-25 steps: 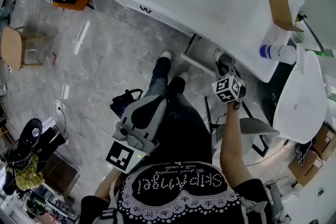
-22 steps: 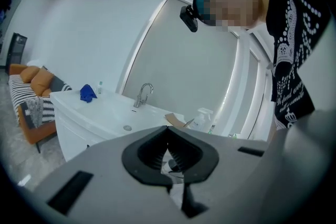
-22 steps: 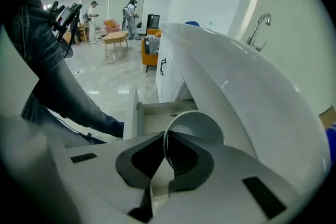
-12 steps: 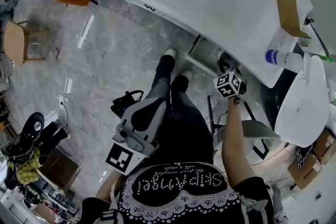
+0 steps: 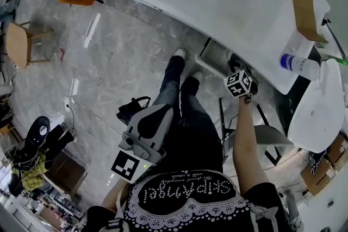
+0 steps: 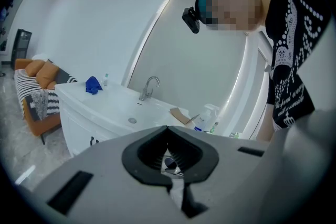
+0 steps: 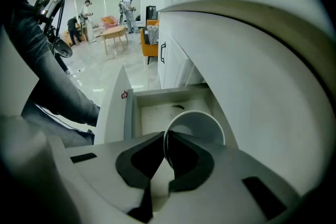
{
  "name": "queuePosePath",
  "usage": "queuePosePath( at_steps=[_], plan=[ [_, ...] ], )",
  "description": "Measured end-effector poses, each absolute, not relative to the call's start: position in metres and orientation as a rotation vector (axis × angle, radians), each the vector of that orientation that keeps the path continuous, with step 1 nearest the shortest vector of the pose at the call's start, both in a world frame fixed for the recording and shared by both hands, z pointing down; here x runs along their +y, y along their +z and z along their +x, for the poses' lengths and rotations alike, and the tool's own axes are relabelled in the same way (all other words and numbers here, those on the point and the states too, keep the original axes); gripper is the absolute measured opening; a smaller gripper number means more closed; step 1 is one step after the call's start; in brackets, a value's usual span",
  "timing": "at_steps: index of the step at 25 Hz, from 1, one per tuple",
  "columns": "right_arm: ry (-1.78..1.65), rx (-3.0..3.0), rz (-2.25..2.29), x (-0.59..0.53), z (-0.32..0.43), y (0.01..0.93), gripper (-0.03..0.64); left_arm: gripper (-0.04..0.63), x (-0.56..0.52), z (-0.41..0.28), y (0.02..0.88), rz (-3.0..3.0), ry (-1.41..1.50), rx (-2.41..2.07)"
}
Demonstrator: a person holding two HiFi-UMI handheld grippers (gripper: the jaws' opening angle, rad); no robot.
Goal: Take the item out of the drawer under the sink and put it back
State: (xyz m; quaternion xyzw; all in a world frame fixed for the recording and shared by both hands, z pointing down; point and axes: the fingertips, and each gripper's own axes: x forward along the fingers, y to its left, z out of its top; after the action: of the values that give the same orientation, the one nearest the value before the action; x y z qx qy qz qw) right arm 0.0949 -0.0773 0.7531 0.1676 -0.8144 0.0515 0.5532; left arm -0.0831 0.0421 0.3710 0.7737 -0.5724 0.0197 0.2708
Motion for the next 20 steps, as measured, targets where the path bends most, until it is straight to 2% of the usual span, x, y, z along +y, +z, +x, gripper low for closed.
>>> queuePosePath(
  at_steps=[20],
  plan=[
    [0.133, -1.859, 0.346, -0.092, 0.086, 0.786, 0.025, 0.005, 0.032, -0.097, 0.386, 2.006, 0.065, -1.552]
  ],
)
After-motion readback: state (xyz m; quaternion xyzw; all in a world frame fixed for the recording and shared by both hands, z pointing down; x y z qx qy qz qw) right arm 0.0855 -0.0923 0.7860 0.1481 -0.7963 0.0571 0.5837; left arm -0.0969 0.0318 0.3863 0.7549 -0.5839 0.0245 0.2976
